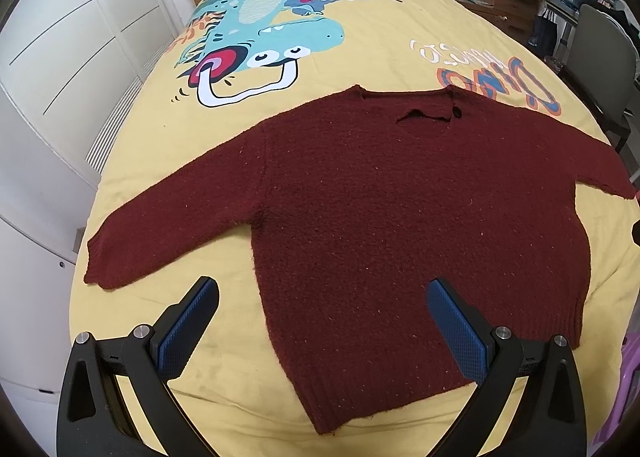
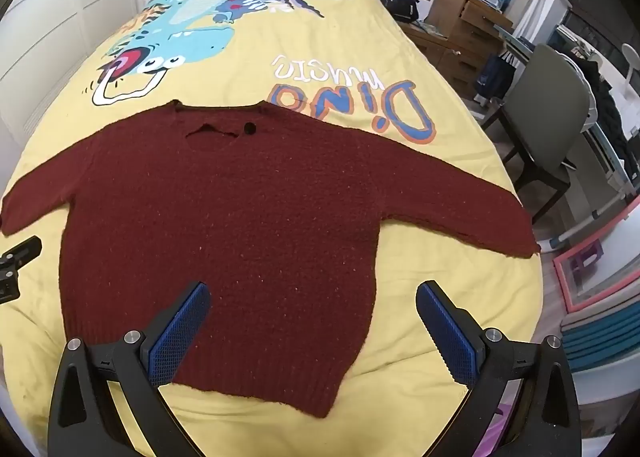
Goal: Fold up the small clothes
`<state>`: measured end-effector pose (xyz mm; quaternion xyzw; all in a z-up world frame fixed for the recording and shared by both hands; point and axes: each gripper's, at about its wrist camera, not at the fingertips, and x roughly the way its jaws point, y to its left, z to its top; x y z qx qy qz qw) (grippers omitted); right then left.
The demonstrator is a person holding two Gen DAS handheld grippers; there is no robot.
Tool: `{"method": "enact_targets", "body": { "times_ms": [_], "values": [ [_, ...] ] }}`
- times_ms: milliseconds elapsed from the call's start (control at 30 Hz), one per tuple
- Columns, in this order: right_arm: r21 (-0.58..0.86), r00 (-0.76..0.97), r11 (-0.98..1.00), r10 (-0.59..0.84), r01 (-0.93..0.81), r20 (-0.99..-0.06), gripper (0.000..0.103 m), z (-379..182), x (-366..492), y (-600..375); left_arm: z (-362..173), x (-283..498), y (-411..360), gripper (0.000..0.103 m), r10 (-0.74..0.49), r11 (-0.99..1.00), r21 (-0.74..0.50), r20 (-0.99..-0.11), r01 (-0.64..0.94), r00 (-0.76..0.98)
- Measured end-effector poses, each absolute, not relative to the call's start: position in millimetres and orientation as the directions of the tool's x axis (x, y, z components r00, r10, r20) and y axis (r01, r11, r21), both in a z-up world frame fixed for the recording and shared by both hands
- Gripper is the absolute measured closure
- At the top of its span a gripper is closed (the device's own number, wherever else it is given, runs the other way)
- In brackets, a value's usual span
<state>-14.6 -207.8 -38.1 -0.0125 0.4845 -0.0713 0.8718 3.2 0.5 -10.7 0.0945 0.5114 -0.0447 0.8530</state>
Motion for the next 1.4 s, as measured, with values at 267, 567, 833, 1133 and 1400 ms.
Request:
{"method": "enact_targets", "body": {
  "times_ms": [267,567,833,1133,1400],
  "values": [
    [-0.097,0.518,0.989,-0.141,0.111,-0.844,0.0,-38.5,-14.8,-206.7,-10.7,3.4,0.9,0.001,0.025,0.976,0.124,-0.879,0.178,0.477],
    [-0.098,0.516,0.99,-0.139,0.106,-0.845,0.0,-39.3,-14.6,-205.8,-11.1,3.6,-0.8,0.001,0.022,0.976,0.121,-0.881,0.179,0.473],
    [-0.056,0.541,0.991,-0.113,0.121,-0.833,0.0,-44.3,-11.2,-219.2,-13.2,6.3,-3.3,0.001,0.018,0.978,0.113,-0.884,0.176,0.466],
    [0.084,0.646,0.939,-0.161,0.332,-0.746,0.0,-67.3,19.4,-355.0,-26.2,41.5,-0.4,0.001,0.002,0.981,0.087,-0.898,0.173,0.439],
    [0.117,0.51,0.788,-0.27,0.605,-0.817,0.0,-108.3,39.4,-534.3,-45.9,84.8,-2.5,0.001,0.033,0.98,0.112,-0.906,0.165,0.421]
  ]
}}
